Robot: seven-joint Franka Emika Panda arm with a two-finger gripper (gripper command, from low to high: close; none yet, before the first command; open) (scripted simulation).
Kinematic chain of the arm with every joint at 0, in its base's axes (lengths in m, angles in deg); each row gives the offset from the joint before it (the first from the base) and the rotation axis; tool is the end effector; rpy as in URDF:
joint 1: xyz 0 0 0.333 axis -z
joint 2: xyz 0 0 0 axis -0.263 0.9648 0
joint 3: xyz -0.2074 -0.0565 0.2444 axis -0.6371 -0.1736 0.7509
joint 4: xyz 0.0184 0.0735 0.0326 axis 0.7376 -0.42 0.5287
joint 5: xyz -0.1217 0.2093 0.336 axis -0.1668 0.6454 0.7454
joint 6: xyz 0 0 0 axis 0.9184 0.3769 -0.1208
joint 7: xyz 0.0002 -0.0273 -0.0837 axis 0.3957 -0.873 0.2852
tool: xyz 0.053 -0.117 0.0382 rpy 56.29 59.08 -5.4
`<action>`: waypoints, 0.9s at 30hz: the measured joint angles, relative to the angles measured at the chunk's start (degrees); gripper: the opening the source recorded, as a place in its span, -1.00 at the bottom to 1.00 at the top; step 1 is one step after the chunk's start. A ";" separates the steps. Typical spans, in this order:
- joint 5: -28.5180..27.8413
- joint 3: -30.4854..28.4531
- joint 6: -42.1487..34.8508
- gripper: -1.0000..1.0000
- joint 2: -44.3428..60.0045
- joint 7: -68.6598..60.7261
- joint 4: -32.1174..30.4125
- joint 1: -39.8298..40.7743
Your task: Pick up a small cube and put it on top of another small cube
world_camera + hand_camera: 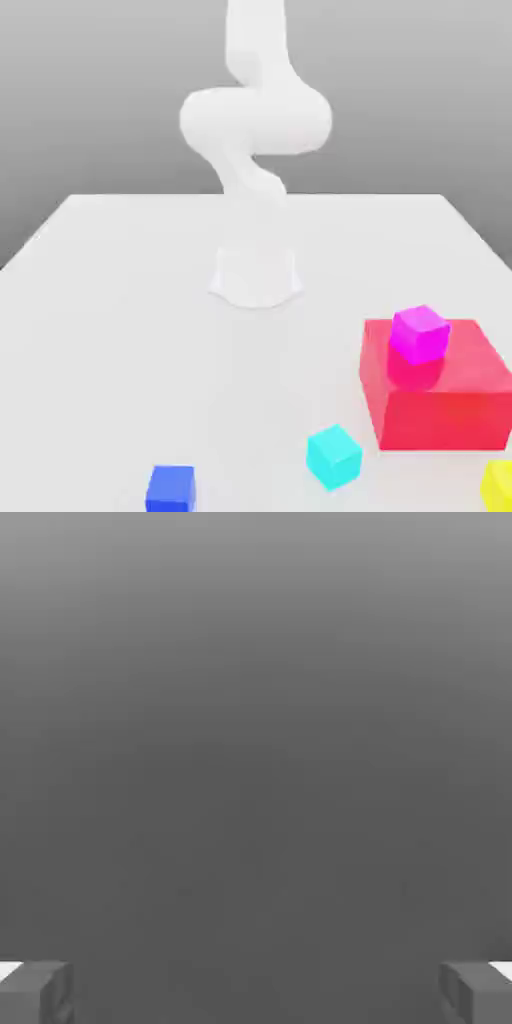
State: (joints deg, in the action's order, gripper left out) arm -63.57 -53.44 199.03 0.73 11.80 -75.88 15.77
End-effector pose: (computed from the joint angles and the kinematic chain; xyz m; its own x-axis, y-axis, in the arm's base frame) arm 0.4140 -0.0064 0.6640 0.5118 -0.7158 0.4750 -0.5386 -0.6981 -0.4717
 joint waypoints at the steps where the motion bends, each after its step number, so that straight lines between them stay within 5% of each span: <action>1: -0.27 -0.14 0.81 0.00 2.26 -0.14 -0.20 0.22; 14: -1.67 -3.07 10.63 0.00 29.42 -3.19 -2.62 2.26; 27: 2.83 -3.53 20.56 0.00 56.46 -10.37 -4.92 6.22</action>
State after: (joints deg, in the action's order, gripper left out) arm -60.74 -56.97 219.60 57.19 1.43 -80.80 22.00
